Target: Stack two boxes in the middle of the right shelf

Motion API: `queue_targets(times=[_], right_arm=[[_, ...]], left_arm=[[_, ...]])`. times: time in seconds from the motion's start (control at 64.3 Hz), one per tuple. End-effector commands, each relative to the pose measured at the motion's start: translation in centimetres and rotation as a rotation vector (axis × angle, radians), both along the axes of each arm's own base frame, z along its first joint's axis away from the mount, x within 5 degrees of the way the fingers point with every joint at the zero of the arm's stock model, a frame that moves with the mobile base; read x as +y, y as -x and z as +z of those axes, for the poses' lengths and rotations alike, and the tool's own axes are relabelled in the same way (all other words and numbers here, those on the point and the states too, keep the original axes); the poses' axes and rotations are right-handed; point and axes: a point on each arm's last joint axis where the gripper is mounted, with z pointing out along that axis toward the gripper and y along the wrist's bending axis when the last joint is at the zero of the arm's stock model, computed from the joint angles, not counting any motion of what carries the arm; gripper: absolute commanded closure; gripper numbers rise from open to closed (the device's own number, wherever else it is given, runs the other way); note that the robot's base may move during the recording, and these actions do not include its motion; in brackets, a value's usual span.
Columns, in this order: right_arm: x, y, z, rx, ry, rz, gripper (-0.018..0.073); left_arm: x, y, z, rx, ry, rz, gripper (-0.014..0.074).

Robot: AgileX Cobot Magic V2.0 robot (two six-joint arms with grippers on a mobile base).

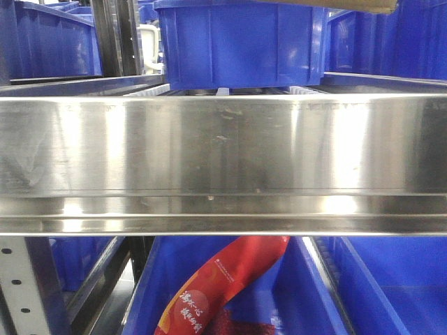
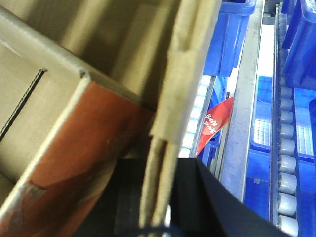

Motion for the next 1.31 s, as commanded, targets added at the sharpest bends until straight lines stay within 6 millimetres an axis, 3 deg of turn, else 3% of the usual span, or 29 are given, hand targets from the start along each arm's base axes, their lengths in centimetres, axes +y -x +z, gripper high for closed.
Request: queue_targets(times=[0.0, 0.311, 0.497, 0.793, 0.886, 0.964, 1.072, 1.166, 1.29], right_arm=[[-0.5, 0.2, 0.6, -0.044, 0.031, -0.019, 0.0711], [-0.5, 0.3, 0.5, -0.031, 0.033, -0.017, 0.0711], [-0.7, -0.4, -1.4, 0.04, 0.086, -0.027, 0.0711], [-0.3, -3.6, -4.9, 0.16, 0.154, -0.037, 0.0711], [-0.1, -4.5, -5.8, 0.19, 0.161, -0.035, 0.0711], [0.0, -5.0, -6.3, 0.21, 0.166, -0.033, 0.07], [0.0, -5.2, -6.5, 0.217, 0.168, -0.033, 0.0559], [0.0, -5.2, -6.5, 0.219, 0.168, -0.033, 0.0305], [0.0, -5.2, -6.6, 0.222, 0.17, -0.032, -0.0022]], left_arm=[[0.3, 0.5, 1.6, -0.117, 0.026, 0.009, 0.0708], [0.1, 0.5, 0.9, -0.047, 0.036, -0.009, 0.0708], [-0.7, -1.1, -2.2, 0.186, -0.018, -0.026, 0.0708], [-2.1, -4.8, -7.1, 0.434, -0.092, -0.032, 0.0703], [-2.3, -5.5, -8.1, 0.477, -0.104, -0.033, 0.0622], [-2.4, -5.7, -8.5, 0.498, -0.109, -0.035, 0.048], [-2.5, -5.7, -8.6, 0.505, -0.111, -0.035, 0.0208], [-2.4, -5.6, -8.5, 0.504, -0.111, -0.035, -0.002], [-2.4, -5.4, -8.2, 0.497, -0.107, -0.036, 0.005]])
